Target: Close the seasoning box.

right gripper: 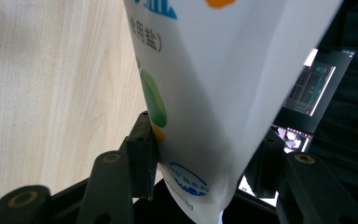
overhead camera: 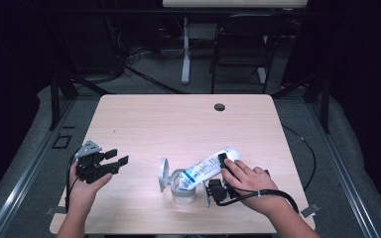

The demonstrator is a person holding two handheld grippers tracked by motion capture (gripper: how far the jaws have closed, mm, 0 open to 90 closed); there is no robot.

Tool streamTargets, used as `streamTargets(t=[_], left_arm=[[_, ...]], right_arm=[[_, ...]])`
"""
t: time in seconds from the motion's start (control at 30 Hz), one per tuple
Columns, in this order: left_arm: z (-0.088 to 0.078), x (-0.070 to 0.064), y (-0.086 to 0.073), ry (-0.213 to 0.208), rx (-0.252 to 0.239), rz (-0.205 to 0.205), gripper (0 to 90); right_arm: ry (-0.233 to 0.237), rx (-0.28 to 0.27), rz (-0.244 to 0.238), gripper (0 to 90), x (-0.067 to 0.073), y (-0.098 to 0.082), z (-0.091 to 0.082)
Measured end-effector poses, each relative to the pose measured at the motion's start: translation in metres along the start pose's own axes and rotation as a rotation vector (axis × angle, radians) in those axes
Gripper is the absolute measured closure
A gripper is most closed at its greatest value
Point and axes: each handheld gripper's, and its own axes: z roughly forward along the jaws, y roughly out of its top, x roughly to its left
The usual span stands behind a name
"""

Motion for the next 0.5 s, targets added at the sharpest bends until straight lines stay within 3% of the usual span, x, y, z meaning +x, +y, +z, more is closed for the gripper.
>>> streamTargets(t=[0.5], left_arm=[[0.0004,0.0001,-0.0005,-0.001,0.001,-0.005,43.8]], right_arm=[[-0.005,0.002,-0.014,53.1,-0.0007,0.0003,-0.0011]])
